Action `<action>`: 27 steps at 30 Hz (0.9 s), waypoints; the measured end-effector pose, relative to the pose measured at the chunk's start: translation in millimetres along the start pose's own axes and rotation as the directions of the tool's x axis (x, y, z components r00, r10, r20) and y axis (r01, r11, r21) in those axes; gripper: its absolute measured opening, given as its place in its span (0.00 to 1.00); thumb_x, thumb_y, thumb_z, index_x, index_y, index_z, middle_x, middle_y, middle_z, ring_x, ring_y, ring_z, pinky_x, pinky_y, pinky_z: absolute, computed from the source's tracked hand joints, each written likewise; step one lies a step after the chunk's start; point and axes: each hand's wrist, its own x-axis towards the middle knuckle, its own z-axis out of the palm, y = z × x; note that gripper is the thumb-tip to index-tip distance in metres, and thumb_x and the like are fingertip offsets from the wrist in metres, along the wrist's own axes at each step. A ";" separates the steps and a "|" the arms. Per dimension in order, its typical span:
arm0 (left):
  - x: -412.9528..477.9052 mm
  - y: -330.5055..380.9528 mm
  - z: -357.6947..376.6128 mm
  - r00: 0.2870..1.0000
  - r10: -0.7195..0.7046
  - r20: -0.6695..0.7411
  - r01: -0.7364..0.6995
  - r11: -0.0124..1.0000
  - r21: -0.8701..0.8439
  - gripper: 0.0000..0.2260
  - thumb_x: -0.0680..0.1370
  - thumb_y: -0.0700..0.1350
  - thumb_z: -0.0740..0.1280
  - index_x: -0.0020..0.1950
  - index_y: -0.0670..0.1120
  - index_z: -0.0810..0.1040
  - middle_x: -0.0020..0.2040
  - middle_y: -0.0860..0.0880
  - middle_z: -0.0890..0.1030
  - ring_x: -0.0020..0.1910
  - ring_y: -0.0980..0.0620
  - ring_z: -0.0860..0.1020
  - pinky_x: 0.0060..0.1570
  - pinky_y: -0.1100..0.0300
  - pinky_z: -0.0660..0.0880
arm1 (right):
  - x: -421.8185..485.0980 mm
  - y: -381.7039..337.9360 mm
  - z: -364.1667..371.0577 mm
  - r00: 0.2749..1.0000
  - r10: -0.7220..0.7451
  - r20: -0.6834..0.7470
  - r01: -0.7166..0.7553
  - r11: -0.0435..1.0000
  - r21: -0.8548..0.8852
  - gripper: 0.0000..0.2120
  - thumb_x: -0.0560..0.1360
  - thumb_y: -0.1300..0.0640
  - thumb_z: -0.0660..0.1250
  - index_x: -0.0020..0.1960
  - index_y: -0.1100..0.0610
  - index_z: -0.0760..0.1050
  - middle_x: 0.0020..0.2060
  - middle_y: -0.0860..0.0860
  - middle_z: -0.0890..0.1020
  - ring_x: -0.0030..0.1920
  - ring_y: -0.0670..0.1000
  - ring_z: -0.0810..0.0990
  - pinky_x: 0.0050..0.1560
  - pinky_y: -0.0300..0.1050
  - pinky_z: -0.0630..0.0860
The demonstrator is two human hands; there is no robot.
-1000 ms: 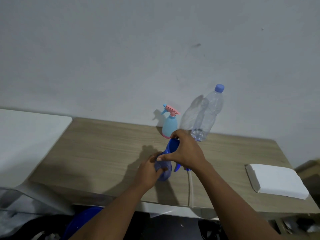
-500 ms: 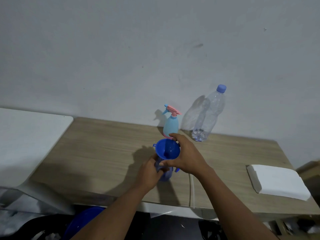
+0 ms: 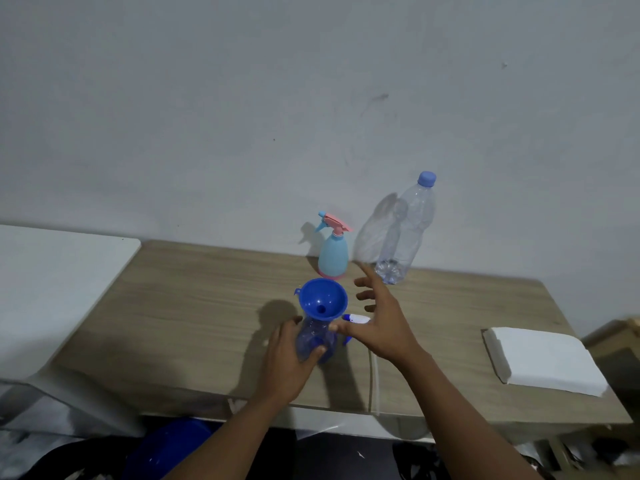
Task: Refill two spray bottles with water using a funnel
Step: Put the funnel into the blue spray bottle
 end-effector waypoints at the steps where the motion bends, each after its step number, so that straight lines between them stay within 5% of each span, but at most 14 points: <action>1: -10.9 -1.6 5.0 0.998 0.019 -0.058 -0.018 1.000 0.013 0.21 0.71 0.54 0.75 0.59 0.54 0.71 0.53 0.59 0.72 0.52 0.60 0.73 0.49 0.62 0.72 | -5.3 8.2 -3.2 0.999 0.018 -0.042 -0.016 0.998 0.057 0.52 0.59 0.37 0.79 0.77 0.38 0.56 0.62 0.40 0.73 0.58 0.42 0.76 0.49 0.36 0.76; 3: -34.8 -4.3 19.9 0.996 0.005 -0.084 -0.004 1.000 0.009 0.18 0.70 0.52 0.76 0.53 0.56 0.70 0.49 0.60 0.72 0.49 0.61 0.74 0.45 0.66 0.71 | -15.9 27.8 -10.1 0.991 0.075 -0.110 -0.060 0.989 0.135 0.46 0.64 0.36 0.74 0.77 0.41 0.58 0.61 0.43 0.74 0.57 0.44 0.78 0.52 0.42 0.80; 9: -52.8 28.0 76.6 0.977 -0.040 0.211 0.034 0.999 0.032 0.17 0.71 0.59 0.72 0.56 0.57 0.72 0.52 0.59 0.76 0.47 0.65 0.76 0.50 0.60 0.77 | -21.5 80.0 -47.1 0.937 0.246 -0.246 -0.217 0.966 0.140 0.28 0.77 0.47 0.69 0.74 0.51 0.67 0.61 0.52 0.77 0.53 0.42 0.79 0.43 0.32 0.76; 12: -10.8 78.2 105.8 0.979 0.010 0.203 0.001 0.999 -0.053 0.18 0.72 0.59 0.70 0.57 0.55 0.73 0.51 0.57 0.78 0.48 0.60 0.77 0.50 0.54 0.77 | 3.1 92.5 -81.1 0.914 0.238 -0.327 -0.211 0.970 0.119 0.24 0.78 0.50 0.69 0.71 0.55 0.70 0.59 0.53 0.79 0.49 0.42 0.79 0.43 0.29 0.74; 15: 50.1 137.4 124.8 0.997 0.012 0.076 0.001 0.986 -0.169 0.17 0.74 0.51 0.73 0.59 0.50 0.73 0.51 0.55 0.79 0.46 0.59 0.78 0.49 0.57 0.77 | 44.9 91.7 -117.8 0.897 0.240 -0.370 -0.204 0.970 0.136 0.20 0.79 0.52 0.67 0.69 0.57 0.72 0.57 0.55 0.80 0.49 0.51 0.80 0.44 0.30 0.73; 20: 146.6 201.5 126.7 0.998 -0.036 -0.057 0.024 0.981 -0.191 0.26 0.75 0.48 0.72 0.70 0.47 0.67 0.63 0.48 0.76 0.60 0.49 0.75 0.60 0.56 0.74 | 111.2 76.6 -159.2 0.923 0.224 -0.313 -0.177 0.969 0.170 0.21 0.81 0.48 0.63 0.71 0.54 0.70 0.61 0.52 0.79 0.57 0.52 0.80 0.62 0.55 0.77; 24: 197.4 219.2 124.9 0.999 -0.046 -0.020 0.043 0.986 -0.163 0.39 0.74 0.47 0.74 0.78 0.48 0.56 0.75 0.48 0.67 0.72 0.47 0.68 0.71 0.51 0.66 | 136.4 60.2 -175.4 0.956 0.215 -0.200 -0.169 0.960 0.221 0.23 0.82 0.49 0.60 0.75 0.54 0.65 0.65 0.50 0.77 0.65 0.52 0.76 0.68 0.55 0.73; 27: 217.0 223.3 123.5 0.995 -0.045 0.092 0.062 0.980 -0.190 0.43 0.72 0.46 0.76 0.80 0.50 0.53 0.75 0.47 0.68 0.71 0.48 0.70 0.70 0.49 0.68 | 141.9 50.9 -181.2 0.976 0.163 -0.147 -0.126 0.965 0.228 0.18 0.83 0.53 0.58 0.71 0.55 0.72 0.65 0.49 0.79 0.64 0.49 0.77 0.68 0.54 0.73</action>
